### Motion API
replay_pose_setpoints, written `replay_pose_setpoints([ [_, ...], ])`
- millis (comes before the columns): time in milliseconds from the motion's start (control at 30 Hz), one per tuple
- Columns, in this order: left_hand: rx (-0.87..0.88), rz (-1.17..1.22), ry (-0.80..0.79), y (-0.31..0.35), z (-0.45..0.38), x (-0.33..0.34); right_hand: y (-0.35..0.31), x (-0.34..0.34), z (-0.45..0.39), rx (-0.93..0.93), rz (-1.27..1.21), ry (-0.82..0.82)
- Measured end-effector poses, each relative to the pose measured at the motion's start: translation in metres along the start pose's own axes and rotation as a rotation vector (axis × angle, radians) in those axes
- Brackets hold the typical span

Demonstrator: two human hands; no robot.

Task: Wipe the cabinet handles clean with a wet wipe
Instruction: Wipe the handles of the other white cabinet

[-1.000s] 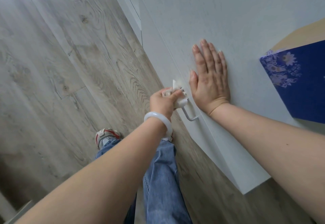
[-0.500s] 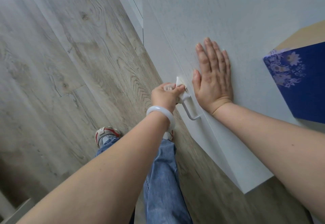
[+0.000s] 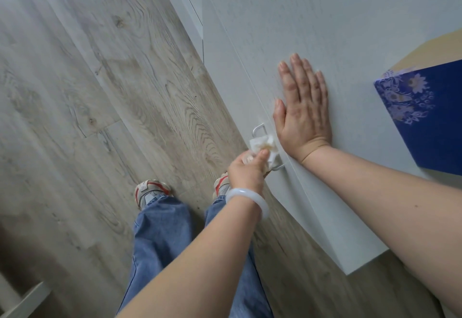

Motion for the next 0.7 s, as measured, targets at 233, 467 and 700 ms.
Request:
replay_pose_setpoints([
  [233,0.124,-0.126,0.007,0.039,-0.02,0.003,0.0,0.002,0.0,0.0,0.009,0.001],
  [467,-0.054,-0.263,-0.022,-0.018,-0.005,-0.003,0.0,0.0,-0.001,0.002,-0.005,0.02],
  [700,-0.045,-0.24,-0.021,-0.021,0.0,0.0,0.0,0.0,0.0,0.002,-0.004,0.02],
])
Point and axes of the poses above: each hand's wrist, its own z-axis away from the middle knuckle, its own x-axis out of the palm, y = z × x, the point moved 8 cm from there along -z, towards the middle knuckle, and after that the axes turned 3 degrees about z, right-handed, at the moved point
